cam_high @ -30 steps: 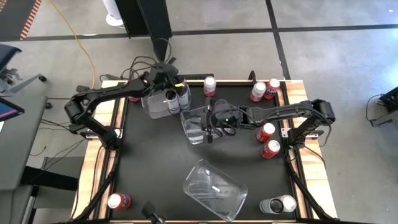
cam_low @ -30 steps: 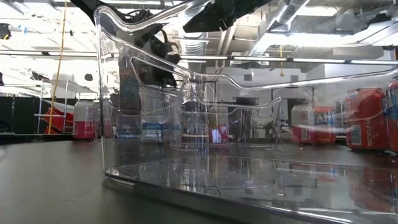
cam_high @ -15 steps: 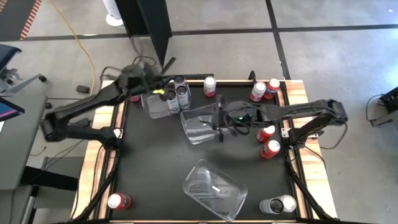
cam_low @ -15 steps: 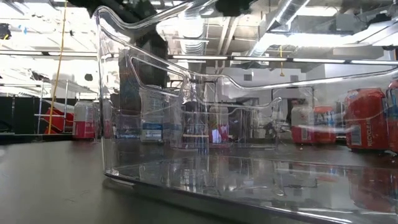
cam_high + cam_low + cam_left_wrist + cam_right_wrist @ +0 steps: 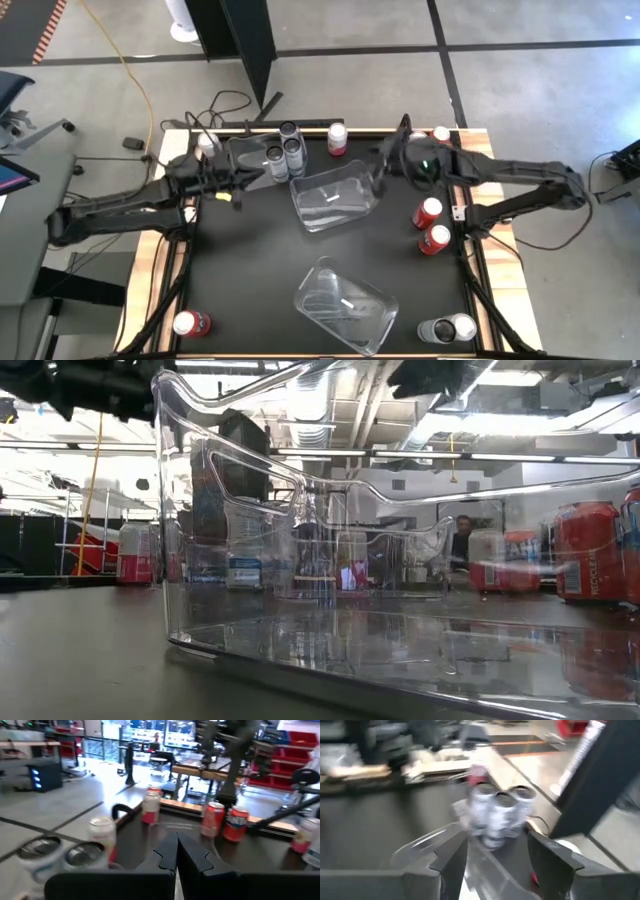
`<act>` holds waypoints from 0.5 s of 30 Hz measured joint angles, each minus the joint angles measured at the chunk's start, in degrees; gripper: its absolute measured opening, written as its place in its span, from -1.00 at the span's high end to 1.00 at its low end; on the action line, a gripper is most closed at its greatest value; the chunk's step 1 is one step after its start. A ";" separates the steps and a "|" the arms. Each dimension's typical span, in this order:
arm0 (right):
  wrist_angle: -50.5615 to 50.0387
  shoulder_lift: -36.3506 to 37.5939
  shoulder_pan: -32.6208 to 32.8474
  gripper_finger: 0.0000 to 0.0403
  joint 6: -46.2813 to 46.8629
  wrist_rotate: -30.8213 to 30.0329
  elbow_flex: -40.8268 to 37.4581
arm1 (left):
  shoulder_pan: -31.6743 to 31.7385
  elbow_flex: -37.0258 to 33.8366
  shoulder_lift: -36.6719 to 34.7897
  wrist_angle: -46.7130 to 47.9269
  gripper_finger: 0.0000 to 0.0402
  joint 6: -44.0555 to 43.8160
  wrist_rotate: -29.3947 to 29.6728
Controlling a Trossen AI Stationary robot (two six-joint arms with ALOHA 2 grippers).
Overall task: Sort soda cans
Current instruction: Put the top center pink-white soda can in the middle transparent bin
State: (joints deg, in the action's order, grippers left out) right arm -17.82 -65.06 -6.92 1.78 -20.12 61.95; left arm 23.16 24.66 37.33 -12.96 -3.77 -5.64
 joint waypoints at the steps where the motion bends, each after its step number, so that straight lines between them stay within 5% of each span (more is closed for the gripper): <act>1: 0.06 -1.00 -2.00 -0.17 1.59 0.02 0.53 | -0.91 -0.93 -0.46 -0.03 1.00 -0.42 0.01; 8: -5.17 -14.67 -16.72 -0.29 7.68 8.64 10.81 | -5.93 -3.34 -1.60 -0.64 1.00 0.56 0.16; 15: -25.44 -35.38 -24.78 -0.37 8.70 12.52 33.92 | -9.67 -3.34 -1.75 -0.45 1.00 4.37 0.16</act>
State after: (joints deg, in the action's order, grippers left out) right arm -43.26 -100.44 -31.70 10.48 -7.60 95.87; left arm 13.49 21.32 35.58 -13.41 0.61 -5.48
